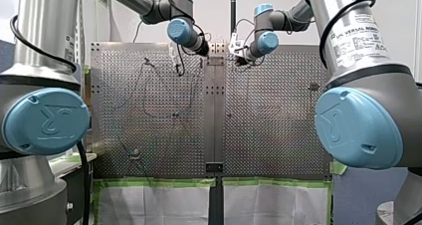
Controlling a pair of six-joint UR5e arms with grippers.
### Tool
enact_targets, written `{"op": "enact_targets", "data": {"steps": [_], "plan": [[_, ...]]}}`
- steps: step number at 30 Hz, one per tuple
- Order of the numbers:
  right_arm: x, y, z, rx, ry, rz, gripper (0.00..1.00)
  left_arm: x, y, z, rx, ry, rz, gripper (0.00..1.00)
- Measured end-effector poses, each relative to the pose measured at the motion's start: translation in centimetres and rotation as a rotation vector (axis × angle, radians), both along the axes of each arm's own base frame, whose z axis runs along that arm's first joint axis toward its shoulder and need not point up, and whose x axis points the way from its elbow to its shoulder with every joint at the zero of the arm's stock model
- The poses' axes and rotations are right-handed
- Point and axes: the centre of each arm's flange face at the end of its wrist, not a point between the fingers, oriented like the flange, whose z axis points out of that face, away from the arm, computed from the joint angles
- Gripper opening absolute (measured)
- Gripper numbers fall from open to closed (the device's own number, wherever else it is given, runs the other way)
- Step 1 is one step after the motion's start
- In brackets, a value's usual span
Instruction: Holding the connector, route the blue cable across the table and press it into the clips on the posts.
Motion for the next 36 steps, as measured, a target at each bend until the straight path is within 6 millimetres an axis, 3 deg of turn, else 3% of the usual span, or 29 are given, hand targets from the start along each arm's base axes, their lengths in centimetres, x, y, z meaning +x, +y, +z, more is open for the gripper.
{"op": "enact_targets", "data": {"steps": [10, 23, 31, 36], "plan": [[-0.1, -0.1, 0.0, 0.001, 0.001, -0.003, 0.00, 2.5, -2.7, -0.9, 0.032, 0.030, 0.014, 1.00], [-0.1, -0.1, -0.1, 0.001, 0.002, -0.003, 0.00, 6.3, -4.5, -1.6, 0.063, 0.049, 0.069, 1.00], [-0.1, -0.1, -0.1, 0.001, 0.002, -0.003, 0.00, 8.3, -4.7, -0.3, 0.043, 0.018, 0.090, 1.00], [-0.1, -0.1, -0.1, 0.001, 0.002, -0.003, 0.00, 9.4, -5.2, -1.7, 0.067, 0.043, 0.090, 1.00]]}}
